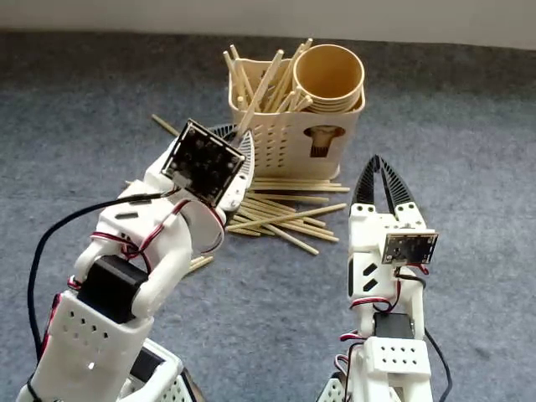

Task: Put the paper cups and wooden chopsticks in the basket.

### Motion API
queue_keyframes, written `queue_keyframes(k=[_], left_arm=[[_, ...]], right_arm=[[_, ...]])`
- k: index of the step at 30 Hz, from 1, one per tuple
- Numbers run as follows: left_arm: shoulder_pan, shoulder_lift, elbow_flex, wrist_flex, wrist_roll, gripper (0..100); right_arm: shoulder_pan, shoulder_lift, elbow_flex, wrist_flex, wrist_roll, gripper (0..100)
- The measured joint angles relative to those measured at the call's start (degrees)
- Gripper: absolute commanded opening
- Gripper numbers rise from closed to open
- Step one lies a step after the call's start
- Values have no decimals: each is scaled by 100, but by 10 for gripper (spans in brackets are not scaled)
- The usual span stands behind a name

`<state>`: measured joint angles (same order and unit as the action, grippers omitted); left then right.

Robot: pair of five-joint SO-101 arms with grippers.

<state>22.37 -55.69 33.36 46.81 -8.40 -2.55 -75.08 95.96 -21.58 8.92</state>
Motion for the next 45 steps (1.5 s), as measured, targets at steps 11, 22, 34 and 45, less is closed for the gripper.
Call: queue_keyframes(k=[11, 22, 34, 45], left_arm=[[0, 123, 0, -2470, 18, 6], [-589, 1864, -747, -3411, 1046, 6], [-818, 3420, -1574, -3798, 1407, 6], [-993, 4000, -1565, -3798, 1398, 6]], right_arm=[[0, 0, 0, 0, 0, 5], [0, 0, 0, 0, 0, 5], [0, 0, 0, 0, 0, 5], [0, 0, 0, 0, 0, 5]])
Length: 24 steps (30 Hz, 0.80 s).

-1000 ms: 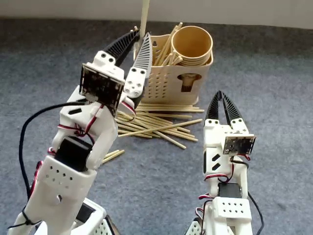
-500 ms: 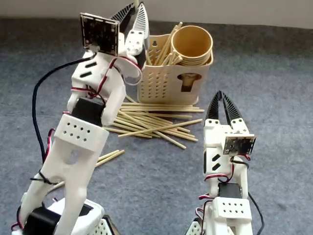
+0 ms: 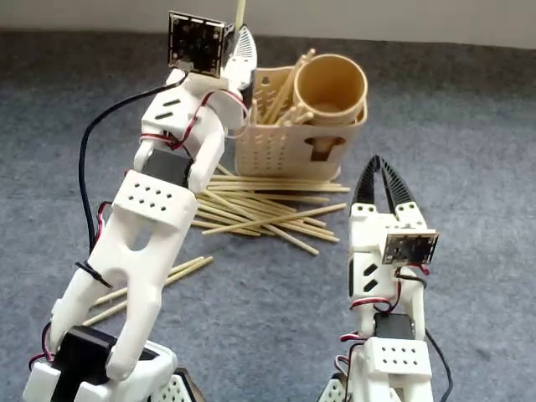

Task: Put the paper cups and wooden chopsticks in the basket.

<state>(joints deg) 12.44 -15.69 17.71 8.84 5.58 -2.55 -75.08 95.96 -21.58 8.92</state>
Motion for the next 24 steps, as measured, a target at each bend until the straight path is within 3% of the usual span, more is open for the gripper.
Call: queue_keyframes(k=[20, 24], left_arm=[[18, 26, -378, -229, 0, 6], [97, -273, -387, 369, 0, 6]], right_arm=[[0, 0, 0, 0, 0, 5], [0, 0, 0, 0, 0, 5]])
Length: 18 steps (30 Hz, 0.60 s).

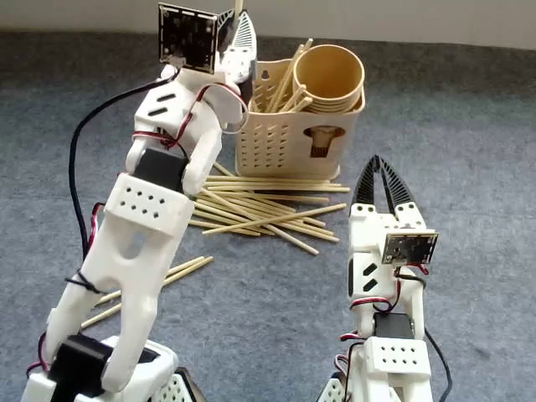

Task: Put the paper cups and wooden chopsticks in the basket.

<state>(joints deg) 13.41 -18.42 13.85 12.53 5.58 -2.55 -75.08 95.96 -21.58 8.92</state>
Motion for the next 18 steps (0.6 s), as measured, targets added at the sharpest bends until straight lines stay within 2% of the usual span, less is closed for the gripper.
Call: queue_keyframes(k=[4, 9, 16, 18], left_arm=[[316, -870, 202, 765, 0, 6], [659, -2224, 1108, 1582, 0, 6], [1284, -4026, 3086, 1749, -35, 6], [1495, -4527, 3631, 1749, -255, 6]], right_arm=[[0, 0, 0, 0, 0, 5], [0, 0, 0, 0, 0, 5], [0, 0, 0, 0, 0, 5], [0, 0, 0, 0, 0, 5]])
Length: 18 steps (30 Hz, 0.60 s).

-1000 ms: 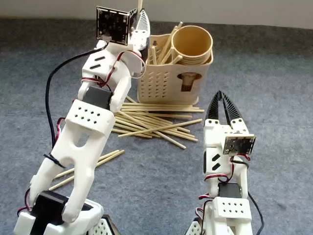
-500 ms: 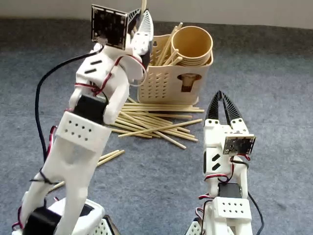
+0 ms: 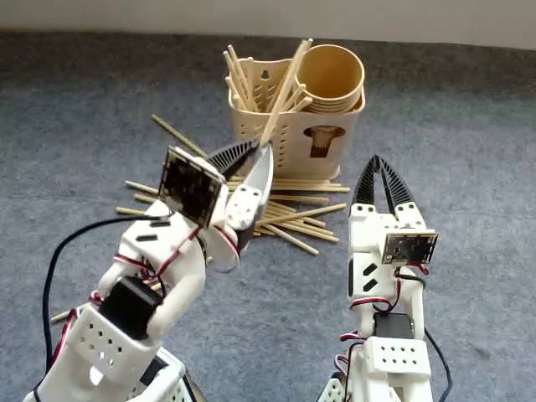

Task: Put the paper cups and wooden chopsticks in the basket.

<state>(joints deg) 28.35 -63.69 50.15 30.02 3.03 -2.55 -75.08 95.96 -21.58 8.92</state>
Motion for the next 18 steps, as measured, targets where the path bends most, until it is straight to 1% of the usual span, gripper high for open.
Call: queue_keyframes(k=[5, 9, 13, 18], left_arm=[[747, -1134, 1257, 97, -659, 6], [1125, -1723, 1881, 466, -949, 6], [1143, -2013, 2268, 651, -1090, 6], [1134, -2092, 2690, 651, -1354, 6]], right_arm=[[-53, 0, 0, 0, 0, 5], [-510, 0, 0, 0, 0, 5], [-835, 0, 0, 0, 53, 5], [-1143, 0, 0, 0, 589, 5]])
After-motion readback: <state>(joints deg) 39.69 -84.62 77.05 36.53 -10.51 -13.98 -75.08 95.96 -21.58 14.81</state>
